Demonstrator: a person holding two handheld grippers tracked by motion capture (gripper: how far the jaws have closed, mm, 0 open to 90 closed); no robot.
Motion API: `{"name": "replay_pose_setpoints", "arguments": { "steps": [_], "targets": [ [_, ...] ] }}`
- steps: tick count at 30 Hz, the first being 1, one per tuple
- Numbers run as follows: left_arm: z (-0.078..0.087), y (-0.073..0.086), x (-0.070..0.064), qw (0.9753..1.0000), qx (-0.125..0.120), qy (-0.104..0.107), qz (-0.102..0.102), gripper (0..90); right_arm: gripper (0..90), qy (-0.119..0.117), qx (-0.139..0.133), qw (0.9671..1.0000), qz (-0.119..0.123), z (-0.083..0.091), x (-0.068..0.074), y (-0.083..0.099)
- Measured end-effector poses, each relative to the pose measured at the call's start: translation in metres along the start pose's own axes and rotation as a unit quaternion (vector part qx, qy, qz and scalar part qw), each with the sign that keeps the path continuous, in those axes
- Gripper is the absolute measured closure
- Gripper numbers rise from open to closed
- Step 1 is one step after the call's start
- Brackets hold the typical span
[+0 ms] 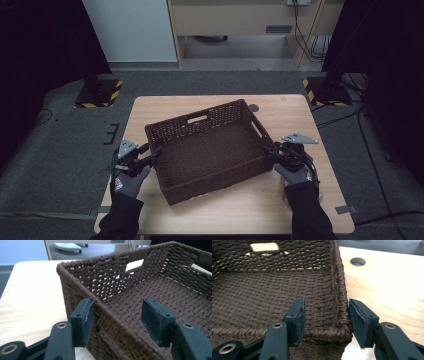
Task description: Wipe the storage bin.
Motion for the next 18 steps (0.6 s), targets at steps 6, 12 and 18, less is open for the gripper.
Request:
{"name": "replay_pose_setpoints", "arguments": {
  "steps": [6, 12, 18],
  "targets": [
    [-0.006, 0.007, -0.002, 0.9991, 0.022, -0.017, -0.031, 39.2, 48.6, -0.013, 0.017, 0.9995, 0.021, 0.001, 0.001, -0.007],
    [-0.009, 0.008, -0.002, 0.9991, 0.021, -0.019, -0.030, 38.2, 48.6, 0.006, -0.011, 0.9986, 0.051, -0.005, -0.011, -0.011],
    [-0.012, 0.008, -0.001, 0.9992, 0.020, -0.018, -0.029, 35.6, 64.9, 0.005, 0.005, 0.9986, 0.053, -0.015, -0.018, -0.002]
  ]
}}
Point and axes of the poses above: each handheld gripper's, and its own axes: z roughly backward along the jaws, y roughly out of its underside, x roughly to its left, the point moved 3 cm from there along -z, roughly forward along the jaws, and after that the axes turned 7 degrees about -x, right-handed, at the moved point
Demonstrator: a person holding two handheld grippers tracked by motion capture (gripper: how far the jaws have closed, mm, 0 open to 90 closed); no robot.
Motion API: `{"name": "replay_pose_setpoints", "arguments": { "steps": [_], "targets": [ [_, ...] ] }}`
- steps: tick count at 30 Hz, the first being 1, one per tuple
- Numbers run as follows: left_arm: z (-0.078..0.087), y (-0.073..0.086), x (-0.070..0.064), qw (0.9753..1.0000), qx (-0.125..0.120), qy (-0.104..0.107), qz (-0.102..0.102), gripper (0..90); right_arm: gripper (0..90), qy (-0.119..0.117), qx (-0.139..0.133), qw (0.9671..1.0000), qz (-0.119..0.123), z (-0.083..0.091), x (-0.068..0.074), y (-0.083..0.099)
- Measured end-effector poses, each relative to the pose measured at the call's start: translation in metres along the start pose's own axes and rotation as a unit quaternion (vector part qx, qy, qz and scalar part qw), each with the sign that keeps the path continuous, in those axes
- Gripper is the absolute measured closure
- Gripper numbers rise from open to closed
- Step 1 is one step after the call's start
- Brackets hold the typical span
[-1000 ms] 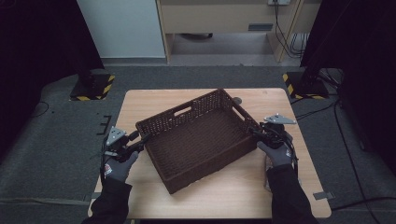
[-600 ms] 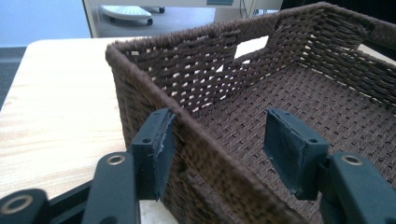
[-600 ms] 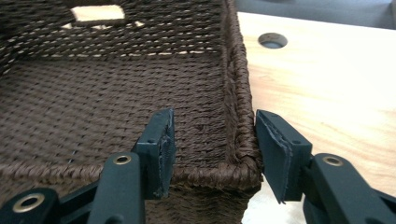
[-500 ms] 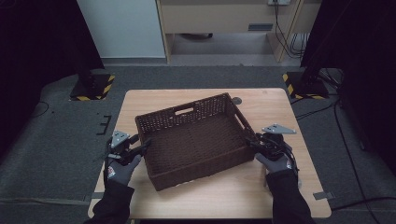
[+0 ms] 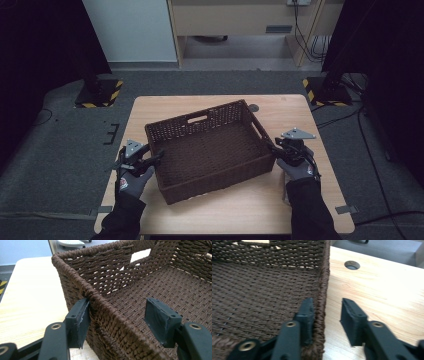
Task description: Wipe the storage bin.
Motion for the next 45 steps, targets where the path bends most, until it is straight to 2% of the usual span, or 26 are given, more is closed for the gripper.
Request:
{"name": "replay_pose_setpoints", "arguments": {
  "steps": [3, 5, 7, 10, 15, 17, 18, 19, 20, 23, 27, 30, 35, 40, 45],
  "targets": [
    [0.000, 0.000, 0.001, 1.0000, -0.002, 0.005, 0.008, 34.9, 76.4, -0.011, 0.002, 0.9999, 0.005, 0.001, 0.004, -0.001],
    [0.000, 0.001, 0.002, 0.9999, -0.004, 0.004, 0.009, 35.3, 76.4, -0.006, 0.004, 0.9998, 0.018, 0.002, 0.009, -0.001],
    [0.001, 0.001, 0.004, 1.0000, -0.001, 0.003, 0.009, 35.7, 76.0, -0.013, 0.008, 0.9998, 0.014, 0.004, 0.011, 0.000],
    [0.003, 0.001, 0.009, 0.9998, -0.003, 0.001, 0.020, 38.2, 75.0, -0.026, 0.016, 0.9995, 0.007, 0.009, 0.016, 0.002],
    [0.006, 0.002, 0.015, 0.9995, -0.004, 0.000, 0.033, 40.6, 72.4, -0.038, 0.021, 0.9990, -0.012, 0.018, 0.029, 0.007],
    [0.006, 0.003, 0.017, 0.9993, -0.003, 0.001, 0.036, 41.5, 69.9, -0.042, 0.027, 0.9987, -0.005, 0.020, 0.033, 0.006],
    [0.006, 0.003, 0.018, 0.9993, -0.002, 0.005, 0.036, 42.1, 67.0, -0.047, 0.033, 0.9983, -0.001, 0.021, 0.033, 0.004],
    [0.005, 0.002, 0.018, 0.9993, -0.002, 0.009, 0.036, 42.8, 58.5, -0.050, 0.032, 0.9982, -0.002, 0.021, 0.032, 0.002],
    [0.005, 0.002, 0.017, 0.9994, 0.000, 0.008, 0.033, 44.3, 56.7, -0.054, 0.024, 0.9982, -0.003, 0.022, 0.031, -0.001],
    [0.002, 0.000, 0.019, 0.9996, 0.002, 0.007, 0.025, 46.1, 53.6, -0.048, -0.007, 0.9988, 0.006, 0.019, 0.026, -0.008],
    [-0.002, -0.003, 0.025, 0.9998, 0.004, 0.008, 0.017, 49.7, 54.4, -0.034, 0.001, 0.9991, 0.024, 0.005, 0.023, -0.007],
    [-0.006, -0.005, 0.029, 0.9999, 0.003, 0.008, 0.014, 51.7, 55.2, -0.043, -0.003, 0.9989, 0.017, -0.002, 0.023, -0.007],
    [-0.011, -0.007, 0.032, 0.9998, -0.004, 0.009, 0.017, 54.0, 64.1, -0.052, 0.003, 0.9986, 0.013, -0.009, 0.030, -0.005],
    [-0.010, -0.008, 0.032, 0.9997, -0.004, 0.011, 0.022, 53.3, 68.1, -0.039, 0.006, 0.9991, 0.016, -0.005, 0.034, -0.004],
    [-0.008, -0.008, 0.037, 0.9996, -0.006, 0.013, 0.022, 49.2, 66.7, -0.035, 0.009, 0.9993, 0.000, 0.008, 0.044, 0.003]
  ]
}}
Point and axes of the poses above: each handheld gripper's, and its own axes: z roughly backward along the jaws, y roughly out of its underside, x roughly to its left, the point moved 3 cm from there along -z, roughly forward along the jaws, and after that the axes turned 7 degrees about -x, right-handed, at the moved point
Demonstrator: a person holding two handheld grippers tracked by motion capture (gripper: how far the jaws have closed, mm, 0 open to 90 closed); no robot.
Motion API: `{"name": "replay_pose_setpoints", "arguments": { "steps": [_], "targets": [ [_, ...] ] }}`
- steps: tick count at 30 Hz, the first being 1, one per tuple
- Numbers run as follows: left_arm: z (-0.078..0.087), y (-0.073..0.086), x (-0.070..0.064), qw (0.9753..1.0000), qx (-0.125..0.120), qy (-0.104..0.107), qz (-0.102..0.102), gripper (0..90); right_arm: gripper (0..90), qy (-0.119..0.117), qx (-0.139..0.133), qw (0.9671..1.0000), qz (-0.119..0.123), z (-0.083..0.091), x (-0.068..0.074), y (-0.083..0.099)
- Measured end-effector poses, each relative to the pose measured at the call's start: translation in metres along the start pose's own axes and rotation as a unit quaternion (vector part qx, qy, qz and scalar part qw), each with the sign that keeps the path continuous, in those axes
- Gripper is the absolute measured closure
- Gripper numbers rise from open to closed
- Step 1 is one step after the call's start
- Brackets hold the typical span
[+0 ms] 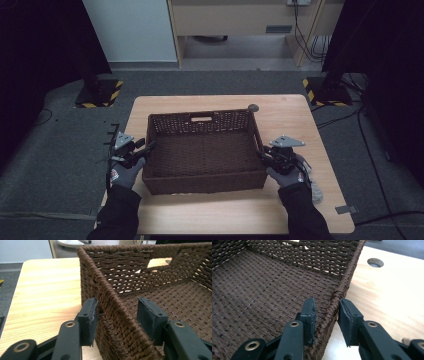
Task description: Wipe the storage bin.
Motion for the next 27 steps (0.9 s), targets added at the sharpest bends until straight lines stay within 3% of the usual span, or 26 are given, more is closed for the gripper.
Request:
{"name": "replay_pose_setpoints", "arguments": {
  "steps": [4, 7, 9, 12, 14, 17, 20, 27],
  "targets": [
    [0.002, 0.001, 0.001, 0.9997, 0.013, 0.015, -0.015, 49.8, 64.8, -0.001, 0.004, 1.0000, 0.001, 0.008, 0.009, 0.003],
    [0.002, 0.001, 0.000, 0.9994, 0.018, 0.017, -0.025, 53.6, 60.5, -0.007, 0.008, 0.9999, 0.004, 0.008, 0.008, 0.000],
    [0.001, 0.001, 0.000, 0.9992, 0.020, 0.021, -0.029, 57.5, 53.6, -0.003, -0.009, 0.9999, 0.006, 0.010, 0.005, -0.005],
    [-0.001, 0.001, 0.002, 0.9993, 0.017, 0.031, -0.014, 58.9, 48.9, 0.003, -0.042, 0.9991, 0.003, 0.007, -0.006, -0.013],
    [-0.002, 0.001, 0.004, 0.9992, 0.012, 0.037, -0.008, 59.0, 48.9, 0.007, -0.041, 0.9991, 0.006, 0.002, -0.010, -0.014],
    [-0.004, 0.000, 0.005, 0.9990, 0.011, 0.040, -0.014, 59.3, 49.8, 0.001, -0.032, 0.9994, 0.011, -0.009, -0.011, -0.012],
    [-0.006, 0.000, 0.005, 0.9989, 0.011, 0.042, -0.019, 59.7, 56.3, -0.008, -0.014, 0.9997, 0.018, -0.018, -0.009, -0.008],
    [-0.001, 0.000, 0.003, 0.9989, 0.015, 0.036, -0.027, 61.2, 62.8, 0.004, 0.004, 0.9996, 0.028, -0.016, 0.002, -0.001]
  ]
}}
Point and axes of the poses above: each handheld gripper's, and its own axes: z roughly backward along the jaws, y roughly out of its underside, x roughly to its left, the point moved 3 cm from there along -z, roughly forward along the jaws, and after that the axes turned 7 degrees about -x, right-handed, at the moved point
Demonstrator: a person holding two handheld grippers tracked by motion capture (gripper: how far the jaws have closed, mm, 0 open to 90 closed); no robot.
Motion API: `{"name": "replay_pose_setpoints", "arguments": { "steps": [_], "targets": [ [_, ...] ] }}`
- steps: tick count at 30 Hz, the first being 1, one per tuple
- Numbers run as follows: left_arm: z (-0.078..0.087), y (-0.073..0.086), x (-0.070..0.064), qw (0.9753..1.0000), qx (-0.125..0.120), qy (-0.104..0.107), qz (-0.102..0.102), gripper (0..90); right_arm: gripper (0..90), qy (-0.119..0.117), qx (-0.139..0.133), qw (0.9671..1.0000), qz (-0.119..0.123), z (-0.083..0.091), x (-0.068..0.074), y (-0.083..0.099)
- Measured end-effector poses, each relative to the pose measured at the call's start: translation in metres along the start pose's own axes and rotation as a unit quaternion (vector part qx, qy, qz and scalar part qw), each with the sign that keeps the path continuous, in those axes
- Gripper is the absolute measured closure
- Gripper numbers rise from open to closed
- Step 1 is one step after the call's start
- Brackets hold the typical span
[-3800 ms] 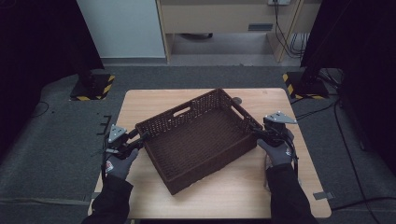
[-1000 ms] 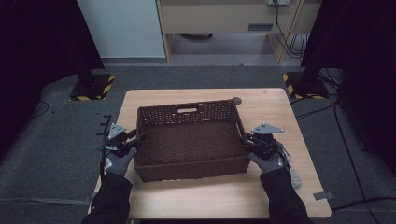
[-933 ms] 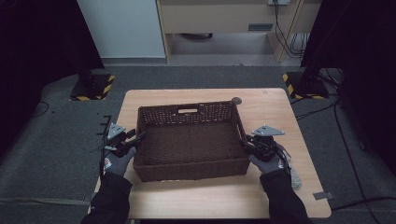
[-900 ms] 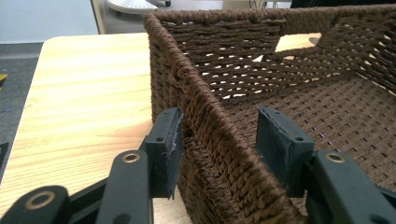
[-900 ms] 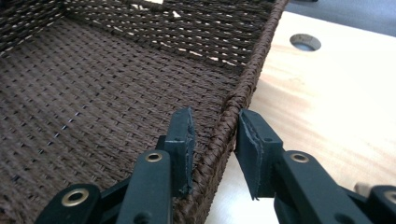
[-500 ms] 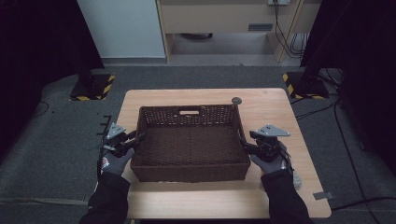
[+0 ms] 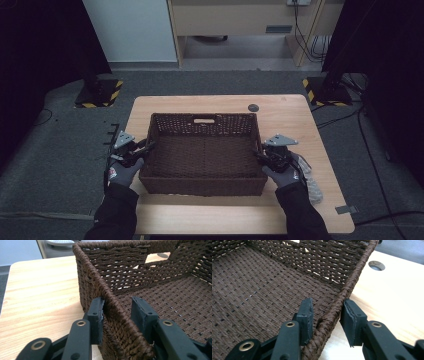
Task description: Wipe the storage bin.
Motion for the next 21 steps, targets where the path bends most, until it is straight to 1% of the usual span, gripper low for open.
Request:
{"name": "replay_pose_setpoints", "arguments": {
  "steps": [4, 5, 6, 9, 10, 11, 13, 15, 16, 19, 21],
  "targets": [
    [0.008, 0.003, -0.001, 1.0000, 0.003, 0.001, -0.002, 61.1, 62.1, -0.008, 0.000, 1.0000, -0.006, 0.007, 0.008, 0.004],
    [0.010, 0.003, -0.001, 1.0000, 0.005, 0.000, -0.003, 60.8, 61.8, -0.009, 0.000, 1.0000, -0.001, 0.008, 0.008, 0.004],
    [0.011, 0.004, -0.001, 1.0000, 0.007, -0.001, -0.002, 60.4, 61.0, -0.010, 0.002, 0.9999, -0.004, 0.008, 0.009, 0.004],
    [0.011, 0.004, -0.002, 0.9999, 0.011, -0.003, -0.003, 59.2, 52.7, -0.017, -0.001, 0.9998, -0.014, 0.008, 0.008, 0.002],
    [0.011, 0.004, -0.002, 0.9999, 0.010, -0.004, -0.008, 59.1, 50.5, -0.020, -0.008, 0.9997, -0.012, 0.009, 0.007, 0.001],
    [0.011, 0.003, -0.002, 0.9999, 0.012, -0.005, -0.010, 59.1, 48.4, -0.022, -0.022, 0.9994, -0.015, 0.012, 0.006, -0.002],
    [0.011, 0.003, -0.002, 0.9999, 0.012, -0.004, -0.009, 59.1, 46.0, -0.021, -0.041, 0.9987, -0.019, 0.019, 0.002, -0.007],
    [0.011, 0.004, -0.002, 0.9999, 0.012, -0.001, -0.005, 59.0, 43.5, -0.021, -0.065, 0.9971, -0.033, 0.028, -0.005, -0.012],
    [0.011, 0.004, -0.002, 0.9999, 0.012, -0.001, -0.005, 58.8, 42.3, -0.016, -0.074, 0.9963, -0.042, 0.033, -0.009, -0.013],
    [0.011, 0.003, -0.001, 0.9998, 0.014, -0.007, -0.010, 56.2, 40.1, -0.001, -0.085, 0.9953, -0.046, 0.044, -0.021, -0.013],
    [0.011, 0.004, -0.001, 0.9999, 0.013, -0.007, -0.007, 55.3, 38.3, 0.008, -0.088, 0.9946, -0.054, 0.050, -0.030, -0.010]
  ]
}}
Point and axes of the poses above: each handheld gripper's, and its own axes: z roughly backward along the jaws, y roughly out of its underside, x roughly to its left, the point moved 3 cm from there along -z, roughly forward along the jaws, and after that the axes turned 7 degrees about -x, right-handed, at the moved point
